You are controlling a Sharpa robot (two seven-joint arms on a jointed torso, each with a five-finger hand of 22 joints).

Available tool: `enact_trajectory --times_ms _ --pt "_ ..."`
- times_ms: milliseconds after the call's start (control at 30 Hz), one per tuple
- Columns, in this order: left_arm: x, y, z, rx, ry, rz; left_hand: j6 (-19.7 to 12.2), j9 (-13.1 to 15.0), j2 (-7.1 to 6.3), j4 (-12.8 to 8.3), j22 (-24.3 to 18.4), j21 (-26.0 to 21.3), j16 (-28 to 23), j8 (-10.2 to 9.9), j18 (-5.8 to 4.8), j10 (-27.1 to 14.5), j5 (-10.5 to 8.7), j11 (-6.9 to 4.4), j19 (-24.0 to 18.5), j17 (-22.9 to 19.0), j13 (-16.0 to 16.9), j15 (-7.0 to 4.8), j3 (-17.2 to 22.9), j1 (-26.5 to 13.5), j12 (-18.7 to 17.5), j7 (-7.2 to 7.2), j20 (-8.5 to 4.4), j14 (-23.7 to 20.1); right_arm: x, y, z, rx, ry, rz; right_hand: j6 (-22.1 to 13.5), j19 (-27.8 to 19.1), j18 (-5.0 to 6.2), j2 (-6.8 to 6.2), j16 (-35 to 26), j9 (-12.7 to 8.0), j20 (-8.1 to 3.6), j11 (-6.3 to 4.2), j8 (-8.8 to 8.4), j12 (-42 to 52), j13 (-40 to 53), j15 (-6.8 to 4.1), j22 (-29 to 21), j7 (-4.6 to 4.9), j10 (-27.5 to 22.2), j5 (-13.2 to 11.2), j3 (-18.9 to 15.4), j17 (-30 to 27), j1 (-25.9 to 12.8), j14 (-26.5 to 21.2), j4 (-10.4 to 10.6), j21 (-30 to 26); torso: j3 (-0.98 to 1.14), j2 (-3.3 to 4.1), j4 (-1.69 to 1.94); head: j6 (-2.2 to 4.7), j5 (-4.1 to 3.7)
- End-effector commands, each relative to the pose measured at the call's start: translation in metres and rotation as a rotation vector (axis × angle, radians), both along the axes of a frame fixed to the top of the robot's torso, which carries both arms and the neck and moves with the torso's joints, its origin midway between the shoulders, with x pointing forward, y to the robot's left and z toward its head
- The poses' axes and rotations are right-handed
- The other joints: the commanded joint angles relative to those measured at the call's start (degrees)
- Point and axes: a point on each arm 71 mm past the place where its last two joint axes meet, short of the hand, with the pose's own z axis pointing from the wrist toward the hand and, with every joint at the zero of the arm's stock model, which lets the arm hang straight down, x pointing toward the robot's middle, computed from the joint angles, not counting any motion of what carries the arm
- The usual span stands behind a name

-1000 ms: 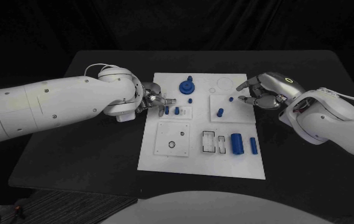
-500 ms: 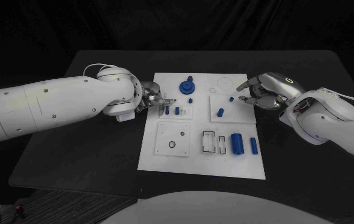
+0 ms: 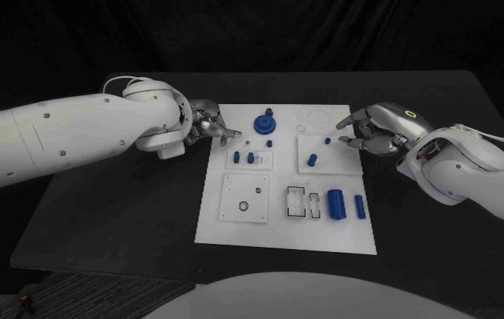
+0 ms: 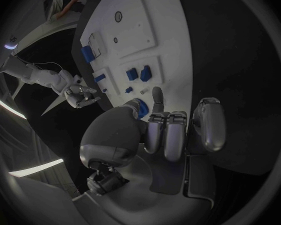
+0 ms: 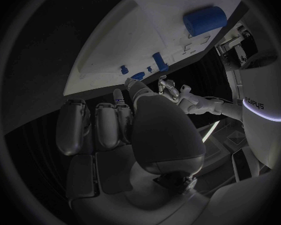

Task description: Assemble the parts on the task board

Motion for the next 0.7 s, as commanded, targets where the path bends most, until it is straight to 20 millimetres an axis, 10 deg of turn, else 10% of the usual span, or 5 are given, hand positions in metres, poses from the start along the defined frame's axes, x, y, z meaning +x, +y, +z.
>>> enact_trajectory --times_ms 33,700 --pt "0.003 -0.005 0.005 -0.052 0.102 -0.054 -0.99 -0.05 -0.46 -0.34 10.78 0.98 0.15 -0.02 -0.24 5.96 -1.21 0.2 0.77 15.1 15.06 0.08 -0.66 2.16 0.2 0.19 0.07 6.15 0.0 -0.001 -0.001 -0.004 0.004 -0.018 0.36 1.18 -0.44 -0.19 0.16 -0.07 0.43 0.27 -0.21 -0.22 -8.95 0.18 10.92 0.09 0.54 0.14 0.46 0.0 0.53 2.64 0.03 0.35 -0.04 0.07 -0.04 -0.01 0.07" --pt "0.03 -0.01 0.004 0.113 0.307 -0.057 1.21 -2.25 0.41 -0.91 11.21 2.45 0.15 -0.99 -0.53 5.96 -3.85 0.12 1.77 15.1 15.06 0.08 -1.91 5.5 0.2 -0.05 0.15 6.15 -0.001 0.002 0.0 0.003 -0.005 -0.01 0.37 1.19 -0.44 -0.14 0.26 -0.09 0.43 0.29 -0.24 -0.27 -9.01 0.19 10.93 0.11 0.52 0.26 0.54 0.13 0.34 2.66 0.15 0.37 -0.18 0.06 -0.01 -0.01 0.52"
